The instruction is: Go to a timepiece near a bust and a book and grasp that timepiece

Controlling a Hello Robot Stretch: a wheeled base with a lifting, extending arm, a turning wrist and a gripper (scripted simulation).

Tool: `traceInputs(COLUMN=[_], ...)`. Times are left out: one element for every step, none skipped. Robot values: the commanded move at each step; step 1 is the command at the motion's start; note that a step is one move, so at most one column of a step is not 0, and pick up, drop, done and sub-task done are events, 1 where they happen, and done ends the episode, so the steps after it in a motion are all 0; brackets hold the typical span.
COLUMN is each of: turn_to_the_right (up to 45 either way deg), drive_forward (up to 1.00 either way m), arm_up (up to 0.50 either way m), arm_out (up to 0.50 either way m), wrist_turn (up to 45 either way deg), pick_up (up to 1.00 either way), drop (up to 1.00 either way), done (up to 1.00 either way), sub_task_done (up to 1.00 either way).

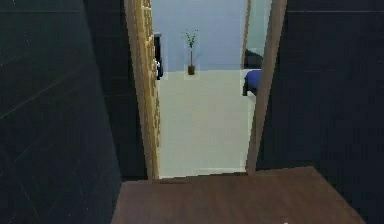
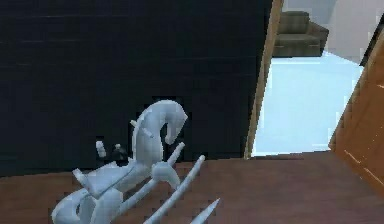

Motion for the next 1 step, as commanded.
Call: traceInputs(turn_to_the_right=[0.0], drive_forward=[0.25], arm_up=[0.0], arm_out=[0.0], wrist_turn=[0.0], pick_up=[0.0], drop=[0.0], done=[0.0], sub_task_done=[0.0])
